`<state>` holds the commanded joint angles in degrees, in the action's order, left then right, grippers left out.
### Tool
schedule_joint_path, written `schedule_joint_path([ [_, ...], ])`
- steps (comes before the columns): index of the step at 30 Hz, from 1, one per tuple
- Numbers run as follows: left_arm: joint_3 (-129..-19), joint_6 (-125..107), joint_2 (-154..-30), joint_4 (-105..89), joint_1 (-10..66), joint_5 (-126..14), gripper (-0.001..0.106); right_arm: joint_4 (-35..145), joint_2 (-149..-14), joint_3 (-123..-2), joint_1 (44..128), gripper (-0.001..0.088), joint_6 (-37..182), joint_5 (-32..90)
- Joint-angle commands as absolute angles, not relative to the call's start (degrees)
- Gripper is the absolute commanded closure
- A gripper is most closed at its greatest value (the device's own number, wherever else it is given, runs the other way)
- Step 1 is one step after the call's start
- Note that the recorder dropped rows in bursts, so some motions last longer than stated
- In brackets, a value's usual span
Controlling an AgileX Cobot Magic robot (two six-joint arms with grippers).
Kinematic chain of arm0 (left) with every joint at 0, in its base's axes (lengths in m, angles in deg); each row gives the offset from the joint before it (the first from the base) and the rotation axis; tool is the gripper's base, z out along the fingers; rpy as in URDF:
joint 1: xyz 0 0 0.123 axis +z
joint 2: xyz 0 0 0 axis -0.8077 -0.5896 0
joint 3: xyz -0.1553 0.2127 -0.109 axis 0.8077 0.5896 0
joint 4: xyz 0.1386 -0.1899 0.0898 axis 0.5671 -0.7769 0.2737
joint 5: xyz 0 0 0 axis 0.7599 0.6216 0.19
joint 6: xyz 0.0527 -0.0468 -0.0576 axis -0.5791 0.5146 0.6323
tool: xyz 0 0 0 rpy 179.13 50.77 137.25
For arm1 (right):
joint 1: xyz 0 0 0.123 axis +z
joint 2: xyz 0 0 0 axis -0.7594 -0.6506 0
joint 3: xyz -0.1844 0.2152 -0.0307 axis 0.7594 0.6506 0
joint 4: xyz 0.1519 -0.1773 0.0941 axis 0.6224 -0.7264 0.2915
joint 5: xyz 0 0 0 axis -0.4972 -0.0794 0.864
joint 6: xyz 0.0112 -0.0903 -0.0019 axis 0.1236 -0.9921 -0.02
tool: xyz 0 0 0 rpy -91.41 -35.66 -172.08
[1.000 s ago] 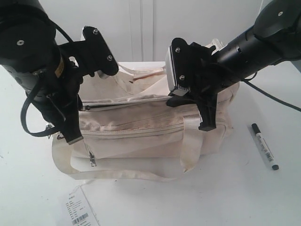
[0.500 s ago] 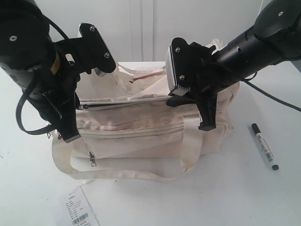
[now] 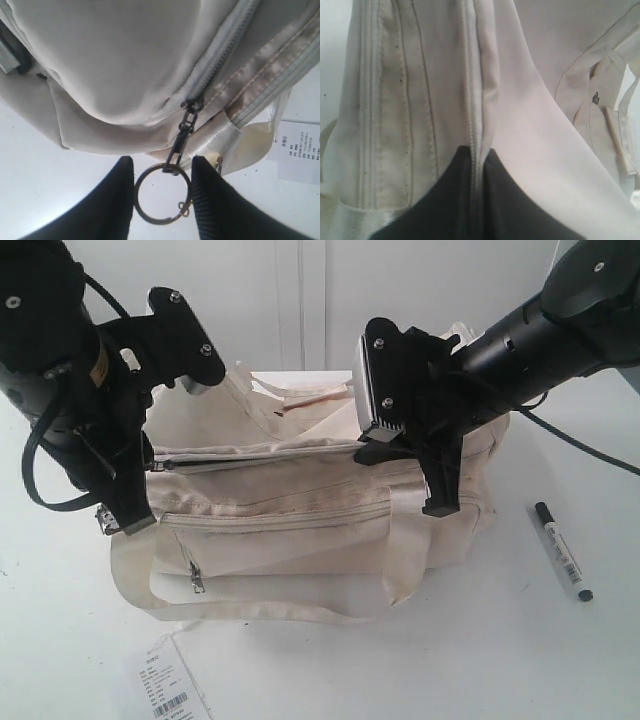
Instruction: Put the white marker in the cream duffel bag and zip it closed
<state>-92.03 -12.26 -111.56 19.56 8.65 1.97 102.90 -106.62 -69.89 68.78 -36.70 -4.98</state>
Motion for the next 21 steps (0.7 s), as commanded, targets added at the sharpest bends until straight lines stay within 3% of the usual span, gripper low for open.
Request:
schedule_joint_path([
  [21,-92.0,-14.0,-111.6,19.2,15.0,2.5,0.105,102.9,-106.6,-69.9,68.8,0.0868,-36.7,-4.9],
])
